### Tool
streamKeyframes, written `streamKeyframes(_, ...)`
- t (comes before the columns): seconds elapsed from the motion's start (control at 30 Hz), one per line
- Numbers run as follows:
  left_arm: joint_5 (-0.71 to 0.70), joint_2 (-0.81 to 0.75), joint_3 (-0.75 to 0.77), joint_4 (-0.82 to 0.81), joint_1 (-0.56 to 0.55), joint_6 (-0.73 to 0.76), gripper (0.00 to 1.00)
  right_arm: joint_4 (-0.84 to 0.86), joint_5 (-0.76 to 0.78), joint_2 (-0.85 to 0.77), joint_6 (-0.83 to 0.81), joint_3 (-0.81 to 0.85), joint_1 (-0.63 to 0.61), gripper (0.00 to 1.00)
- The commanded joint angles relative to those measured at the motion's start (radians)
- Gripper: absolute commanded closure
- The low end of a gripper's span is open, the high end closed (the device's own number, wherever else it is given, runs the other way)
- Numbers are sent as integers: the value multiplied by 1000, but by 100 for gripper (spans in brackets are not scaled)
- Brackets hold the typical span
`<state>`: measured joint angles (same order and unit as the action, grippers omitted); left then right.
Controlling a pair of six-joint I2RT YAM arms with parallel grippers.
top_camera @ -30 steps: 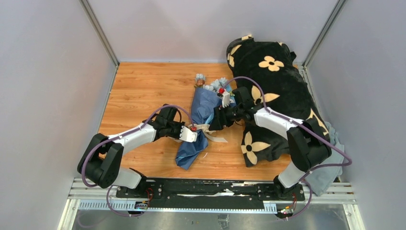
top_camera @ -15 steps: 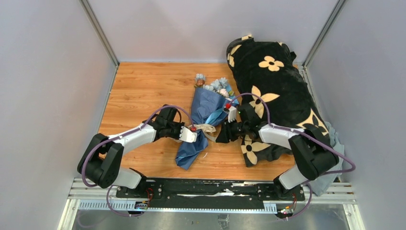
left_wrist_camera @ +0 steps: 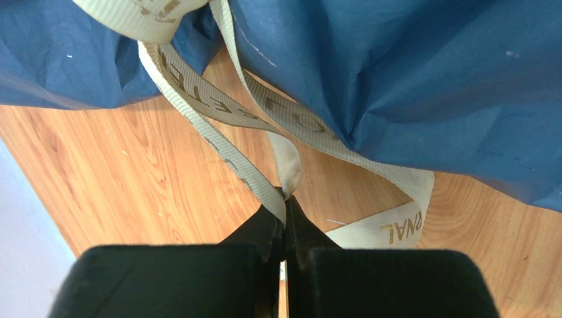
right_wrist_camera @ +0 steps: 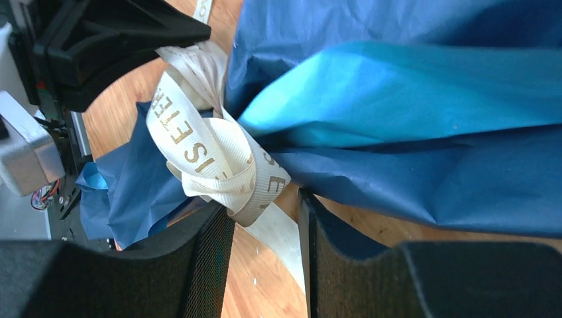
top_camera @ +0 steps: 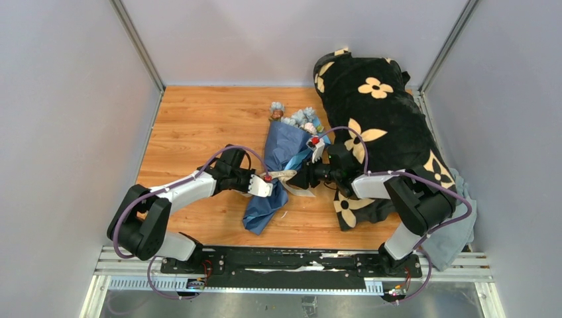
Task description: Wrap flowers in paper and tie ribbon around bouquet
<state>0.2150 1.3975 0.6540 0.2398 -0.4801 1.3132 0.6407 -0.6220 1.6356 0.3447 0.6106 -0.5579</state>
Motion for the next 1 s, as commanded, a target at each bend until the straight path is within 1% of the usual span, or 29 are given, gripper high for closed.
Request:
streamKeyframes(0.0, -3, -7, -2, -1, -2, 12, 100, 120, -10, 6, 25, -10, -8, 57)
streamKeyframes(0.13, -4, -9, -2, 6, -1, 13, 100, 153, -5, -1, 29, -13, -8, 57)
streamKeyframes(0.2, -23, -9, -4, 13, 0, 21, 100, 176, 4, -5, 32, -17, -8, 59)
streamKeyframes(0.27, -34, -8, -5, 36, 1, 49, 100, 172, -5, -5, 29, -2, -7, 60)
streamKeyframes(0.3, -37, -8, -4, 48, 2, 64, 100, 141, -12, -7, 19, 11, -7, 59)
streamKeyframes(0.33, -39, -10, -1, 52, 2, 69, 93, 112, -18, -13, 2, 25, -6, 59)
streamKeyframes(0.4, -40, -22, 17, 59, 2, 54, 64, -7, -22, -36, -52, 47, -7, 56)
streamKeyframes(0.43, -35, -31, 37, 76, 3, 47, 54, -61, -21, -50, -84, 51, -8, 55)
streamKeyframes(0.47, -26, -38, 62, 106, 3, 48, 50, -111, -22, -68, -115, 55, -7, 54)
streamKeyframes(0.5, -13, -51, 88, 142, 4, 52, 48, -160, -23, -86, -144, 56, -6, 53)
streamKeyframes(0.63, 80, -84, 216, 307, 15, 57, 46, -318, -37, -136, -239, 85, -4, 53)
streamKeyframes(0.7, 164, -84, 285, 382, 12, 14, 46, -323, -86, -136, -236, 92, 14, 53)
streamKeyframes(0.73, 198, -79, 310, 387, 4, -41, 46, -298, -112, -132, -217, 88, 28, 53)
streamKeyframes(0.8, 208, -55, 331, 349, -37, -157, 50, -240, -146, -121, -176, 78, 54, 52)
streamKeyframes(0.83, 179, -40, 330, 308, -67, -230, 52, -207, -162, -114, -160, 76, 61, 51)
streamKeyframes(0.9, 138, -10, 325, 226, -110, -366, 55, -184, -178, -108, -139, 78, 64, 51)
streamKeyframes(0.97, 134, 17, 324, 153, -128, -455, 56, -168, -182, -112, -122, 75, 68, 51)
